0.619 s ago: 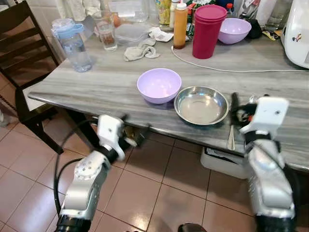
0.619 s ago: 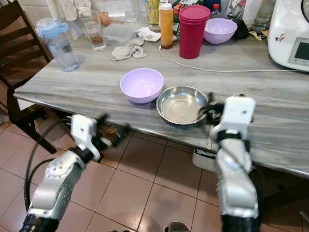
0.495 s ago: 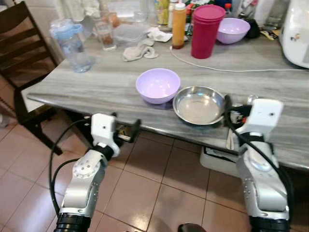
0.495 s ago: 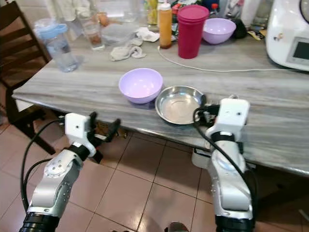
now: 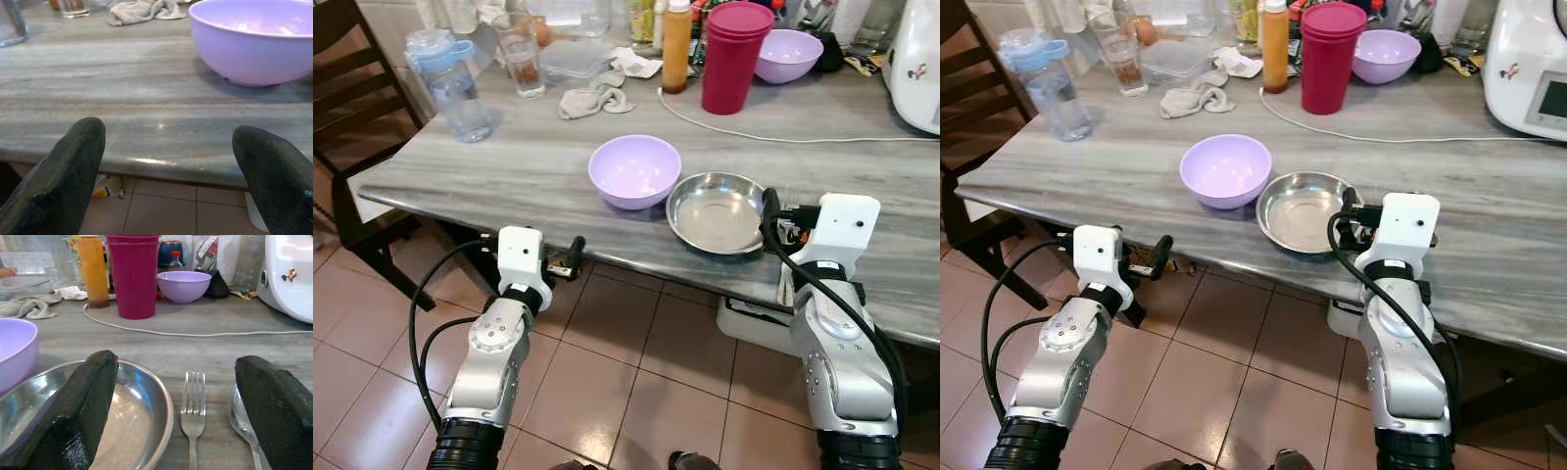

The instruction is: Setting the table

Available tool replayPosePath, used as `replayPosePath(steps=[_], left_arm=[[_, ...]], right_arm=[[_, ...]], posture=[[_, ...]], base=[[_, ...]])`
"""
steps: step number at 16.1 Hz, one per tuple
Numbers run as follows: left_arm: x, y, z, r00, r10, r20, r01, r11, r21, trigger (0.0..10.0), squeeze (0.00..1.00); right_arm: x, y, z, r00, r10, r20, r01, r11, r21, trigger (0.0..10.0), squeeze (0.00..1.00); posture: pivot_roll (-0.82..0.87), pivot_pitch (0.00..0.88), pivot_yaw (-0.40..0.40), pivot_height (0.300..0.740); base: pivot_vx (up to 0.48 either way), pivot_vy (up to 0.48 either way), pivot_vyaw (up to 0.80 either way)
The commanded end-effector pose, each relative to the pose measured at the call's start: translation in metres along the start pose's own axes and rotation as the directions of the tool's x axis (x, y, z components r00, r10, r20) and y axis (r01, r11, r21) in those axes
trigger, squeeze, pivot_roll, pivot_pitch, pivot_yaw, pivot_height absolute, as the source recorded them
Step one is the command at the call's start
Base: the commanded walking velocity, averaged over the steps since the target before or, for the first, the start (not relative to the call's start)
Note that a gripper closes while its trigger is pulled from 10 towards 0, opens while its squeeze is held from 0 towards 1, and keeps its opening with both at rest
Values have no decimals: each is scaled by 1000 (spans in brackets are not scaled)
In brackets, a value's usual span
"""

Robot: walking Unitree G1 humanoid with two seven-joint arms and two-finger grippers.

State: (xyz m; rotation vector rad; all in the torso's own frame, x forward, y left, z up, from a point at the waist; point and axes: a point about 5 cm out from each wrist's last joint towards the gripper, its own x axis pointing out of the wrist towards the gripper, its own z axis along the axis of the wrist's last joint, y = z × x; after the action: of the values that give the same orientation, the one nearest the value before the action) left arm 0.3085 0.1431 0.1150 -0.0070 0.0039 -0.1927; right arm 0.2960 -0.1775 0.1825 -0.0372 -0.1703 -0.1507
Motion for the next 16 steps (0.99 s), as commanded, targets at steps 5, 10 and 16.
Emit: replayPosePath(steps=[5, 10, 16], left_arm=[[2, 3, -1, 1000, 20, -13, -20, 1000, 13, 10000, 0], [4, 2, -2, 1000, 17, -18, -16, 1000, 17, 10000, 0], [5, 1, -2, 1000, 6, -22, -6, 1000, 22, 10000, 0]], right_arm=[[0, 5, -3, 1000, 14, -17, -13, 1000, 19, 10000, 0], [1, 3, -4, 1000, 3, -23, -3, 1000, 21, 10000, 0], [0, 0, -7, 999, -8, -33, 9, 1000, 23, 10000, 0]], posture=[[-267, 112, 64, 740], [-270, 108, 63, 740], [-271, 107, 66, 740]], base=[[0, 0, -216], [-267, 0, -80], [-307, 0, 0]])
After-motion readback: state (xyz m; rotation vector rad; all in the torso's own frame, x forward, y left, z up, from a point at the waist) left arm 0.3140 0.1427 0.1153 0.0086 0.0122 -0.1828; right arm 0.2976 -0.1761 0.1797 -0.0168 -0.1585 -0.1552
